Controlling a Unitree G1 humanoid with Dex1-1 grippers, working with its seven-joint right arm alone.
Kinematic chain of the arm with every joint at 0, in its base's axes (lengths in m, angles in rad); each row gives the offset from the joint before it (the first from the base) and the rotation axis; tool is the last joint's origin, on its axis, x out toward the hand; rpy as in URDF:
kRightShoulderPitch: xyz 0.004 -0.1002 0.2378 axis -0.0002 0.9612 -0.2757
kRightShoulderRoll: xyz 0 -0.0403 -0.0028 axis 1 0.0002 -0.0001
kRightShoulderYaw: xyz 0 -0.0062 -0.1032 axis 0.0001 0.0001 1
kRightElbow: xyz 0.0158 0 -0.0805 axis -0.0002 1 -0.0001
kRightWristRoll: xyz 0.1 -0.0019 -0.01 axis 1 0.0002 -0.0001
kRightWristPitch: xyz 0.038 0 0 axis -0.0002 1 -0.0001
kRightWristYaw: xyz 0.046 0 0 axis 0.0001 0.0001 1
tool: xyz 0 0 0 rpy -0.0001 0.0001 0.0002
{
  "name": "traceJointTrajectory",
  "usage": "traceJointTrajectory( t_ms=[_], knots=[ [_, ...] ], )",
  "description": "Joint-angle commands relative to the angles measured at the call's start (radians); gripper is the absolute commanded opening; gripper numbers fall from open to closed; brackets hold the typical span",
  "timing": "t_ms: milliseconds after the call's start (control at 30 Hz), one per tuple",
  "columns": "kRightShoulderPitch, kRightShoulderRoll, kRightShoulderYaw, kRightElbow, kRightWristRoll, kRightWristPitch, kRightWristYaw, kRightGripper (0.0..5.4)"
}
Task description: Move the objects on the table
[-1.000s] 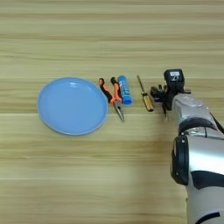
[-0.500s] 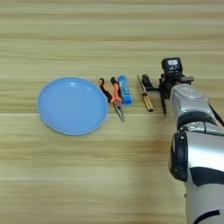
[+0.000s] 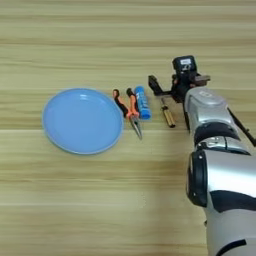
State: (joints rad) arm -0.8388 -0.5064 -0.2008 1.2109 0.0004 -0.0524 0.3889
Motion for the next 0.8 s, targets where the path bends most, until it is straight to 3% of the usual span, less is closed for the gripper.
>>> traceJointTrajectory(
  t_ms=[33,800],
  knots=[
    [-0.080,-0.006,0.010,-0.081,0.012,-0.027,0.009,5.39],
    [-0.024,0.125,0.060,-0.230,0.026,0.005,0.074,5.39]
  ],
)
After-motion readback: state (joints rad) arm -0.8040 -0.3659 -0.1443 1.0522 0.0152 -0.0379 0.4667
